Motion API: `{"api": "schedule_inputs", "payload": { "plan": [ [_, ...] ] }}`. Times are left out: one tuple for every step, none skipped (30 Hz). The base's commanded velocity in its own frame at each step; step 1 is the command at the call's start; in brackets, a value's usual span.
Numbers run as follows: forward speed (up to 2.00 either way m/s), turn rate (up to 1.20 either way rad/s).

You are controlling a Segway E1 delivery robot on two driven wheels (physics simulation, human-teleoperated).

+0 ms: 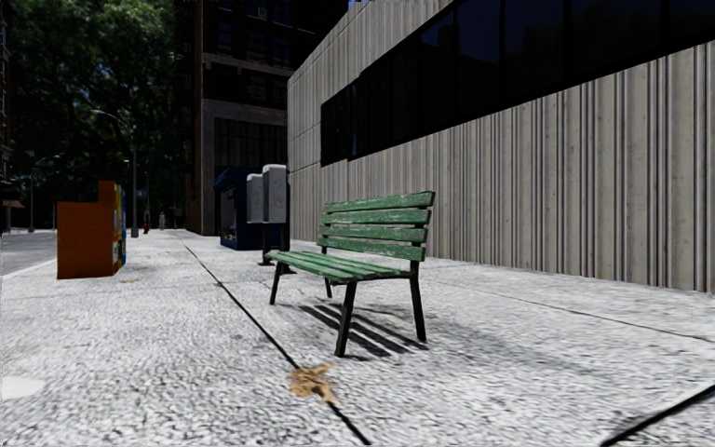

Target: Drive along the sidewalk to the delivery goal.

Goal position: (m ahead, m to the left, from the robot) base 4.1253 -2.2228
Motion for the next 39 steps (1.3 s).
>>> {"api": "schedule_inputs", "payload": {
  "plan": [
    [0.95,-1.11],
    [0.96,-1.11],
    [0.96,-1.11],
    [0.96,-1.0],
    [0.97,-0.13],
    [0.97,-0.01],
    [0.97,0.0],
    [0.97,0.0],
    [0.97,0.0],
    [0.99,0.0],
    [0.99,0.0],
    [1.0,0.0],
    [1.03,0.0],
    [1.05,0.0],
    [1.06,0.0],
    [1.07,-0.03],
    [1.07,-0.48],
    [1.07,-0.74],
    [1.07,-0.87],
    [1.07,-0.91],
    [1.07,-0.92],
    [1.07,-0.92],
    [1.07,-0.45],
    [1.07,-0.04],
    [1.07,0.0],
    [1.07,0.0],
    [1.07,0.0],
    [1.07,0.0],
    [1.07,0.0],
    [1.07,0.0],
    [1.07,0.0],
    [1.07,0.0],
    [1.07,0.0],
    [1.07,0.0],
    [1.07,0.0],
    [1.07,0.0],
    [1.07,0.0],
    [1.07,0.0],
    [1.07,0.0]
  ]
}}
